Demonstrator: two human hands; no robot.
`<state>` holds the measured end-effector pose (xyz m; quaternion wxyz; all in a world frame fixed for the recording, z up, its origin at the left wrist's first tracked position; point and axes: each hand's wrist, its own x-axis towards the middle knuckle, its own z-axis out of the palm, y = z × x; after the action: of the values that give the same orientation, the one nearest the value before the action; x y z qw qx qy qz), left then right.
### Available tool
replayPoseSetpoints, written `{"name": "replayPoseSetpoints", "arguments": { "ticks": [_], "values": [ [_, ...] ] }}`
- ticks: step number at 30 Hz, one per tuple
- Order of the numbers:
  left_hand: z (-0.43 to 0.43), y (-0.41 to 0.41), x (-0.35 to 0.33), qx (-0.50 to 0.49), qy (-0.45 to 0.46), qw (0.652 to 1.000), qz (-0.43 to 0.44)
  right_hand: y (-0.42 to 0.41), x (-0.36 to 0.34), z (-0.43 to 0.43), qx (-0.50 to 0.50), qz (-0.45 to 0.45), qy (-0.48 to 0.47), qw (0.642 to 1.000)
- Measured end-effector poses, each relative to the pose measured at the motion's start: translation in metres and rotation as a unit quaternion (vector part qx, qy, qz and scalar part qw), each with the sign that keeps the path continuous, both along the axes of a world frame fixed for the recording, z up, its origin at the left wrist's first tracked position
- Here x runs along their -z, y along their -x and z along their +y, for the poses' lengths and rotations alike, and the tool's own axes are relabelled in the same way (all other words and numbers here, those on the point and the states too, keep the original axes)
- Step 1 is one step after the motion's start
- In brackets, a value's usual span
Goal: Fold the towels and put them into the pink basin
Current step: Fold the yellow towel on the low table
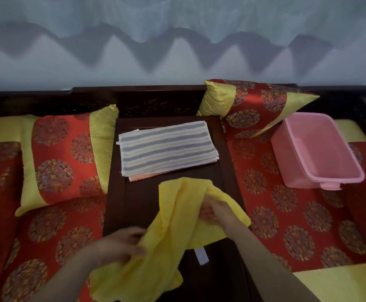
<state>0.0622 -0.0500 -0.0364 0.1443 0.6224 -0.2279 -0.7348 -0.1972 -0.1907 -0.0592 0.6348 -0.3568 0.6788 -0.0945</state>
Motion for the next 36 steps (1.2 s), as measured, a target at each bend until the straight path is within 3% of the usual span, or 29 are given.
{"name": "replayPoseSetpoints", "arguments": {
  "ticks": [3, 7, 9, 12, 15, 17, 21, 23, 30, 36],
  "values": [
    [-0.033, 0.020, 0.017, -0.085, 0.118, 0.975, -0.170, -0.014, 0.005, 0.002, 0.110, -0.070, -0.023, 0.991],
    [-0.054, 0.048, 0.025, 0.043, 0.220, 0.921, -0.320, -0.022, 0.000, 0.006, 0.200, -0.185, -0.070, 0.960],
    [-0.053, 0.054, 0.025, 0.040, 0.246, 0.905, -0.345, -0.024, -0.003, 0.010, 0.251, -0.250, -0.124, 0.927],
    [-0.050, 0.056, 0.019, -0.099, 0.220, 0.939, -0.245, -0.029, -0.006, 0.016, 0.236, -0.247, -0.202, 0.918],
    [-0.050, 0.052, 0.014, -0.193, 0.127, 0.964, -0.130, -0.040, -0.002, 0.015, 0.048, -0.172, -0.176, 0.968],
    [-0.049, 0.053, 0.011, -0.193, 0.075, 0.976, -0.067, -0.048, -0.004, 0.014, -0.044, -0.115, -0.142, 0.982],
    [-0.050, 0.060, 0.003, -0.173, 0.053, 0.978, -0.106, -0.048, -0.012, 0.012, -0.043, -0.149, -0.134, 0.979],
    [-0.050, 0.056, -0.003, -0.181, 0.049, 0.979, -0.076, -0.046, -0.018, 0.012, -0.044, -0.164, -0.137, 0.976],
    [-0.064, 0.032, -0.074, -0.210, 0.151, 0.966, 0.027, -0.042, -0.073, -0.010, -0.010, -0.190, -0.041, 0.981],
    [-0.068, 0.022, -0.154, -0.277, 0.287, 0.914, 0.074, -0.010, -0.129, -0.025, -0.067, -0.328, -0.054, 0.941]
  ]
}}
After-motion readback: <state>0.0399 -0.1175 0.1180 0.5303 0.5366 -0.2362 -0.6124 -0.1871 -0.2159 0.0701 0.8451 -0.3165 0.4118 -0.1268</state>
